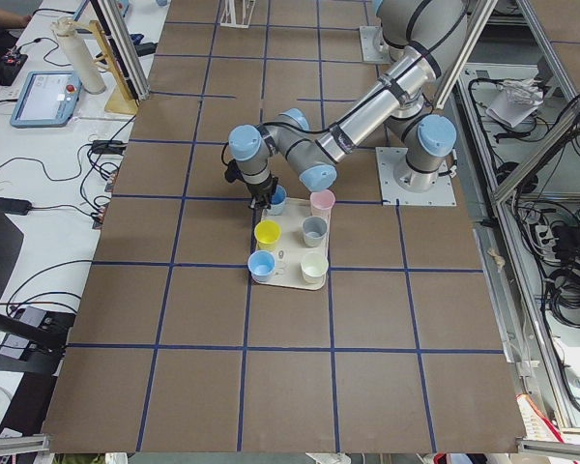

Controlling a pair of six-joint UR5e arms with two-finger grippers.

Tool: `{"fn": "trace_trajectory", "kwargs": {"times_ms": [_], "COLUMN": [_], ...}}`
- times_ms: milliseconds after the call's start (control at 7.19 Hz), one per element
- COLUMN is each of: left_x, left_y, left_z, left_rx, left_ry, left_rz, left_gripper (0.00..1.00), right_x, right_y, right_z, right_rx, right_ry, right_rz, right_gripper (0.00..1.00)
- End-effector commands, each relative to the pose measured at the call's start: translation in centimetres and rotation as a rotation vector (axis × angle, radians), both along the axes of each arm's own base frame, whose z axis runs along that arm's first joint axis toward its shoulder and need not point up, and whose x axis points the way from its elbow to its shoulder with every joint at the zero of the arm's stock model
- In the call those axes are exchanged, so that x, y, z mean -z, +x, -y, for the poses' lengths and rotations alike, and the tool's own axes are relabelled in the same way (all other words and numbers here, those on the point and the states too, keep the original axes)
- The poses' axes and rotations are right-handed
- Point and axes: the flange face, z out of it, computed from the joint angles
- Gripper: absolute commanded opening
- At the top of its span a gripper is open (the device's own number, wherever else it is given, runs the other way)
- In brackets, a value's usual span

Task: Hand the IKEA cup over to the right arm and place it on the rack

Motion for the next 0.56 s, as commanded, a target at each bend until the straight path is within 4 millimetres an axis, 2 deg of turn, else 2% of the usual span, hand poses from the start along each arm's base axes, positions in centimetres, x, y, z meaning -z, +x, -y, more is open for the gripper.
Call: {"fn": "trace_trajectory", "kwargs": {"times_ms": [0,139,417], "left_x": [-2.5,-5.7,-13.7], "left_y": [0.4,-0.6,-6.6], "left_z": [-0.1,0.7,0.7], "left_rx": [-0.013,-0.016,-0.108], "left_ry": [0.003,-0.008,0.078], "left_rz": [-0.011,-0.049,-0.308], "left_gripper": [0.0,0.0,0.0], "right_x": [-0.1,-0.4,-0.5], "right_y": [-0.3,-1.1,-4.1], "right_z": [0.3,0.7,0.7], "right_rx": [-0.015,-0.017,0.041], "right_ry": [-0.003,-0.009,0.038], "right_rz": [0.038,0.08,0.262], "right_gripper": [1.0,1.0,1.0]}}
